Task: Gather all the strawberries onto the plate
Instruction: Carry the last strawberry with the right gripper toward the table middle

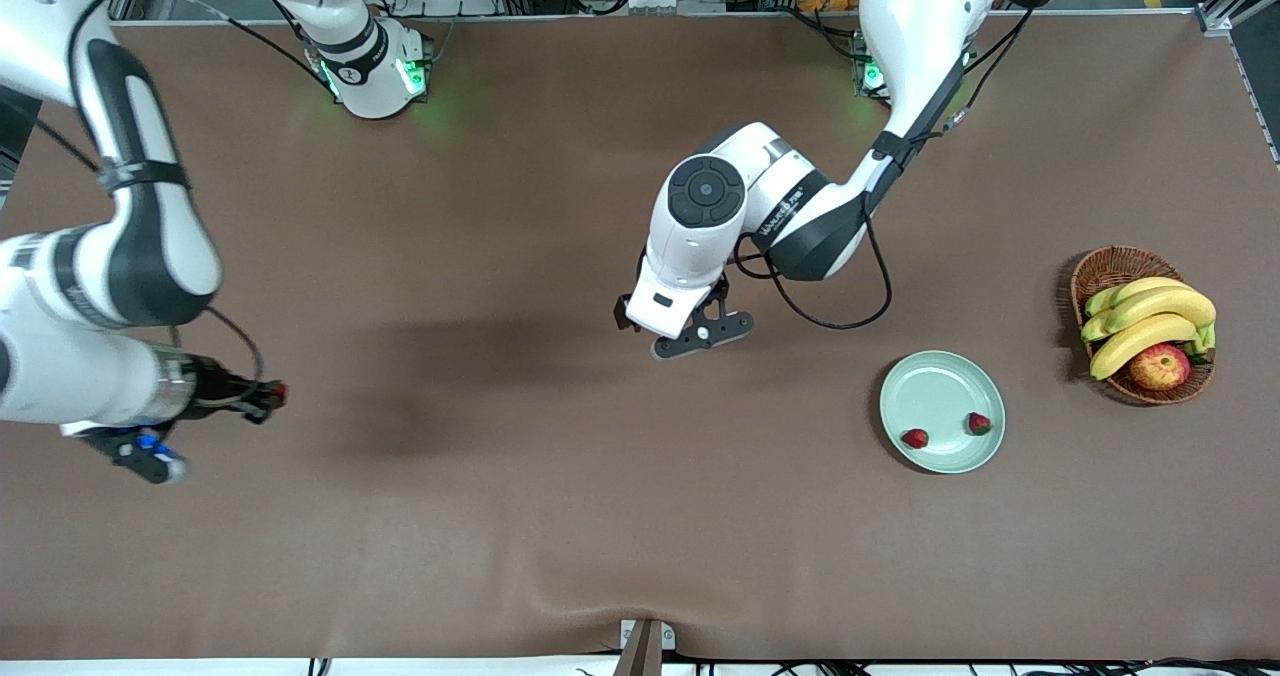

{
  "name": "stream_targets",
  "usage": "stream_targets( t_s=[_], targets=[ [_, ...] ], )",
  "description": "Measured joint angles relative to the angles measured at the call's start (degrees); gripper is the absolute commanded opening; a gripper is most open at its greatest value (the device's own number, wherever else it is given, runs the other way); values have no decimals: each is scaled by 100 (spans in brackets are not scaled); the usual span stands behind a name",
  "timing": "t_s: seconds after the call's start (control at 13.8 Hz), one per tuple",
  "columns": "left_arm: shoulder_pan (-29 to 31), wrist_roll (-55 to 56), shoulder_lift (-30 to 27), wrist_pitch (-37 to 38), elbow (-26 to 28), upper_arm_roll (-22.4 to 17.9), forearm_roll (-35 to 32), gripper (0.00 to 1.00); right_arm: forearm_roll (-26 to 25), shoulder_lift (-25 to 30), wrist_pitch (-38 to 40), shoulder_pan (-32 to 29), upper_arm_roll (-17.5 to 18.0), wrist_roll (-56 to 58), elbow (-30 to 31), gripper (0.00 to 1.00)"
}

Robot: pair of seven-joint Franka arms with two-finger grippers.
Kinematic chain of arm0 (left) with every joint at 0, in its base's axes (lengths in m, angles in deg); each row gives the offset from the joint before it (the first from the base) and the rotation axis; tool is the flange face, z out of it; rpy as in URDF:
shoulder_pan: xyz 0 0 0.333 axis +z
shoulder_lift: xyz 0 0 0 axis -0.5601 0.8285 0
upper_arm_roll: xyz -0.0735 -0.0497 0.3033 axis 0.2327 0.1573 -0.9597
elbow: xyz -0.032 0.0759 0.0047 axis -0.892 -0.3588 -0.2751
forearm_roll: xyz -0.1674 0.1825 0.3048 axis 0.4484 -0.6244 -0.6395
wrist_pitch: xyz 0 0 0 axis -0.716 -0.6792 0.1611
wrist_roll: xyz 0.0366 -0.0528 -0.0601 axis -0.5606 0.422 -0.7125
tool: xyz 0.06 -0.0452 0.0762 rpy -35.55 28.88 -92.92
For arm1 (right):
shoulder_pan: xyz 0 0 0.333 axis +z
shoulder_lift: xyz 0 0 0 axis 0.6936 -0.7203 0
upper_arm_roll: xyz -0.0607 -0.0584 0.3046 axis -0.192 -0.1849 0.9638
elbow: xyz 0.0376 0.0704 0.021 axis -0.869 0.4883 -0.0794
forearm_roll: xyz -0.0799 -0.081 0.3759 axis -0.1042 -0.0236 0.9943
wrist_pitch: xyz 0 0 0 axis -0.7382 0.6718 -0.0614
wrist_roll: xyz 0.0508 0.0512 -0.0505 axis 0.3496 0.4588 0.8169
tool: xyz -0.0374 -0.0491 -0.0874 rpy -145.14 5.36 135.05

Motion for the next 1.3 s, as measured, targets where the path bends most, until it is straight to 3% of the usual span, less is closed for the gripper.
stream_targets(
  t_s=[0.51, 1.01, 1.3],
  targets=[
    [-8, 277, 0, -158, -4, -9, 0, 100, 682, 0, -388, 840, 113, -1513, 53, 0],
    [43, 289, -12, -345, -60, -28, 0, 100, 723, -76, -1215, 2029, 118, -2923, 262, 0],
    [649, -354, -535, -49, -217, -60, -2, 100, 719, -291, -2265, 2351, 105, -3289, 832, 0]
  ],
)
